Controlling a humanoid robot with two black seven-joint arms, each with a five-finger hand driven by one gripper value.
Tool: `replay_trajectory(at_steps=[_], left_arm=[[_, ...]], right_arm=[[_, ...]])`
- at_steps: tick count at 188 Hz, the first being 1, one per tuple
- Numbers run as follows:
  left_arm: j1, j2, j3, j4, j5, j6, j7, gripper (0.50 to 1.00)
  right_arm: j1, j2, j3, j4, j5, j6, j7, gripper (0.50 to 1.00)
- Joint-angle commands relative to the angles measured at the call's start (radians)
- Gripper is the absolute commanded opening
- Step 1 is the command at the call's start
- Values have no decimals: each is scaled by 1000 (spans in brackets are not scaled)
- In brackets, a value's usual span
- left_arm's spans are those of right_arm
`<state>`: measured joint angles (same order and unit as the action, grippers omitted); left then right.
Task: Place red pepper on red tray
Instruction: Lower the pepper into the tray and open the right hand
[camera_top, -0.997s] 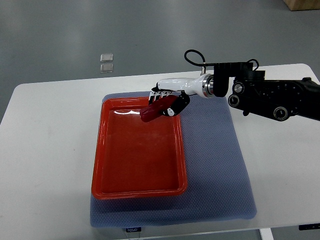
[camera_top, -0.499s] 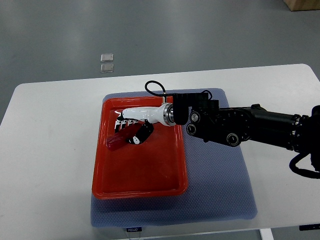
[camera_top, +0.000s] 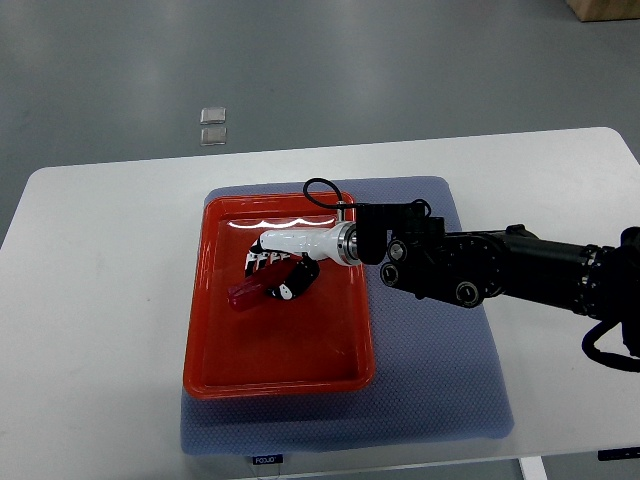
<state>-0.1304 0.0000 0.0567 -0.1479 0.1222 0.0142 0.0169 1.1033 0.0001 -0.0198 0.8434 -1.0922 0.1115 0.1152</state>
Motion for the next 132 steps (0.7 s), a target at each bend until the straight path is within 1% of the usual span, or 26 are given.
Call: replay_trajectory(at_steps=[1, 10, 11, 22, 28, 29, 31, 32, 33, 34, 37, 40, 41, 42, 43, 44, 45, 46, 52, 61, 62, 71, 85, 101, 120, 132], left_arm=[[0, 0, 0, 2, -1, 1, 0, 1000], [0, 0, 0, 2, -1, 1, 0, 1000], [0, 0, 2, 2, 1, 1, 0, 1000], [0, 0, 2, 2, -1, 1, 0, 1000], [0, 0, 2, 2, -1, 1, 0, 1000], [0, 0, 2, 2, -1, 1, 0, 1000], [0, 0, 2, 2, -1, 1, 0, 1000], [0, 0, 2, 2, -1, 1, 0, 1000], [0, 0, 2, 2, -1, 1, 0, 1000], [0, 0, 2, 2, -1, 1, 0, 1000], [0, 0, 2, 2, 1, 1, 0, 1000], [0, 0, 2, 2, -1, 1, 0, 1000], [0, 0, 2, 2, -1, 1, 0, 1000], [0, 0, 0, 2, -1, 1, 0, 1000], [0, 0, 0, 2, -1, 1, 0, 1000], [0, 0, 0, 2, 1, 0, 0, 1000], [0, 0, 0, 2, 1, 0, 0, 1000], [0, 0, 0, 2, -1, 1, 0, 1000], [0, 0, 0, 2, -1, 1, 0, 1000], [0, 0, 0, 2, -1, 1, 0, 1000], [0, 0, 0, 2, -1, 0, 0, 1000], [0, 0, 0, 2, -1, 1, 0, 1000], [0, 0, 0, 2, -1, 1, 0, 1000], [0, 0, 2, 2, -1, 1, 0, 1000], [0, 0, 3, 4, -1, 1, 0, 1000], [0, 0, 5, 4, -1, 1, 0, 1000]], right_arm=[[-10, 0, 0, -1, 0, -16, 14, 537], [-8, 0, 0, -1, 2, -16, 24, 552], [-8, 0, 0, -1, 2, -16, 27, 562], [-7, 0, 6, -3, 2, -16, 31, 592], [-7, 0, 9, -3, 2, -16, 34, 625], [-7, 0, 11, -1, 3, -16, 34, 637], [-7, 0, 11, -1, 3, -16, 34, 637], [-7, 0, 12, -3, 3, -16, 34, 649], [-7, 0, 12, -3, 3, -16, 34, 650], [-7, 0, 14, -1, 3, -16, 34, 664], [-7, 0, 15, -3, 5, -16, 34, 676], [-7, 0, 18, -1, 6, -16, 34, 705], [-7, 0, 18, -1, 6, -16, 34, 705], [-7, 0, 20, -1, 8, -16, 34, 721], [-7, 0, 20, -1, 8, -16, 34, 721], [-7, 0, 21, -1, 9, -16, 34, 735], [-7, 0, 21, -1, 9, -16, 34, 735], [-7, 0, 23, -1, 9, -16, 34, 754], [-7, -5, 26, -1, 14, -16, 34, 786], [-7, -5, 26, -1, 14, -16, 34, 787], [-5, -20, 26, 0, 17, -15, 34, 829], [-2, -29, 27, 0, 18, -15, 34, 874], [1, -47, 30, 0, 21, -15, 34, 889], [3, -72, 72, 0, 22, -12, 35, 891], [-5, -110, 175, 0, 38, -12, 37, 891], [-13, -143, 273, 0, 100, -10, 37, 891]])
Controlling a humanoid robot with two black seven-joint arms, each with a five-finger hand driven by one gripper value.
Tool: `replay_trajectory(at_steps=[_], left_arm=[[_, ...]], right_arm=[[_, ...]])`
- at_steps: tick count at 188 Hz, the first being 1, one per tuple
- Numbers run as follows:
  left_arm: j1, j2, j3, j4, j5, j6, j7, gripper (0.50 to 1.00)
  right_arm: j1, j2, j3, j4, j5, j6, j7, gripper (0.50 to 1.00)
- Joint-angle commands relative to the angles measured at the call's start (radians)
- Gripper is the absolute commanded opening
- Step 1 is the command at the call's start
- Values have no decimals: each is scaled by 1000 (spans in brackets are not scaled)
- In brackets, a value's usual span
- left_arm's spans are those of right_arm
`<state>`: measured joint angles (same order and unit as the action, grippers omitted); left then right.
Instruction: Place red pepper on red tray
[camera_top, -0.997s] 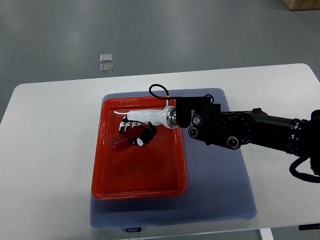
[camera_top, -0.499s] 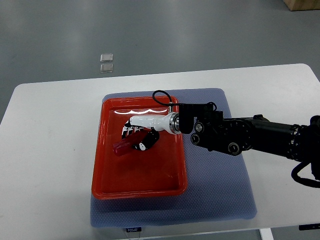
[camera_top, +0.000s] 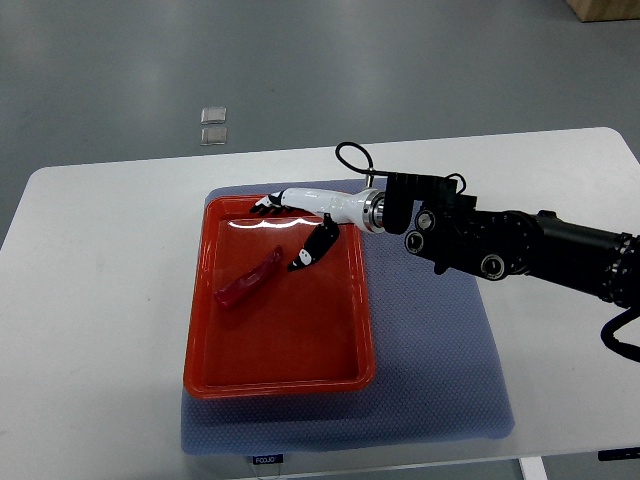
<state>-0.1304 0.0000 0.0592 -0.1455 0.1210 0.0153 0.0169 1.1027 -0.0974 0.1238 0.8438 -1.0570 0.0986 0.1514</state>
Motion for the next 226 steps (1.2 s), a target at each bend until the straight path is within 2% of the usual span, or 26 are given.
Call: replay_trajectory(at_steps=[1, 28, 70, 92, 106, 123, 226], left_arm=[[0, 0, 2, 1, 0, 0, 0, 1000], [0, 0, 2, 0, 0, 0, 0, 1000], [0, 0, 1, 0, 2, 0, 0, 1000], [0, 0, -1, -3, 2, 0, 0, 1000], [0, 0, -1, -3, 2, 0, 0, 1000], [0, 0, -2, -3, 2, 0, 0, 1000], [0, 0, -1, -2, 0, 0, 0, 1000]], right_arm=[[-15, -50, 145, 0, 77, 4, 0, 891], [-102, -91, 390, 0, 314, 10, 0, 891], [-274, -65, 769, 0, 677, 18, 10, 891], [-397, -30, 916, -5, 867, 92, 39, 907], [-457, -25, 945, -15, 940, 141, 43, 909], [-500, -22, 948, -41, 977, 165, 43, 909], [-537, -22, 945, -84, 986, 171, 43, 909]])
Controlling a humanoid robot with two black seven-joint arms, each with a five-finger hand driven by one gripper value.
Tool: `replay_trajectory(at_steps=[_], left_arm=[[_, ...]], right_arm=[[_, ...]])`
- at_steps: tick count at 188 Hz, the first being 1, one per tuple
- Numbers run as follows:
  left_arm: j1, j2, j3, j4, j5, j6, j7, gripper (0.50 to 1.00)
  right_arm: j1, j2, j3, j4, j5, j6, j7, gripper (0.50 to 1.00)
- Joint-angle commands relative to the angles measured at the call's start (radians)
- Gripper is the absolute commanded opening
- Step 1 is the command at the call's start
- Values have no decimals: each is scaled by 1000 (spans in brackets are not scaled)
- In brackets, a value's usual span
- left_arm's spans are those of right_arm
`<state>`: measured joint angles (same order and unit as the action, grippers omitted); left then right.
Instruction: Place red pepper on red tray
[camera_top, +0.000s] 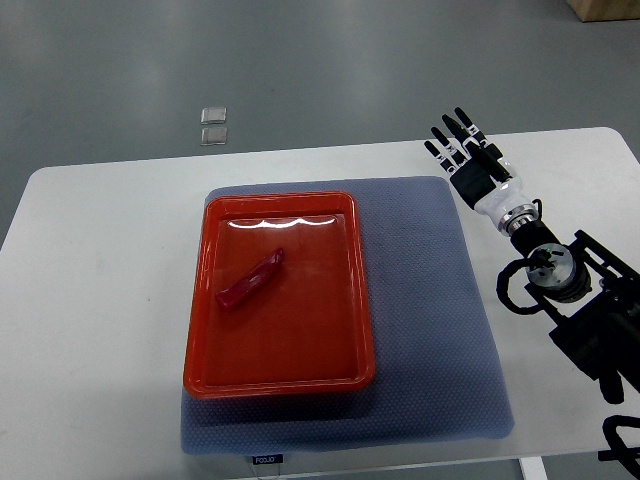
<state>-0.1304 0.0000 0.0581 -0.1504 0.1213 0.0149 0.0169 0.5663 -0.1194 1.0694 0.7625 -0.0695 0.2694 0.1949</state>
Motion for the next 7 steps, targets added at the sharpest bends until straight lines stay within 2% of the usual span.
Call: replay_trajectory(at_steps=[1, 7], left_arm=[[0, 0, 0, 3, 0, 0, 0, 1000], [0, 0, 0, 5, 0, 0, 0, 1000]], right_arm=[[0, 0, 0, -3, -1, 1, 0, 909], [0, 0, 0, -3, -1, -1, 0, 909]])
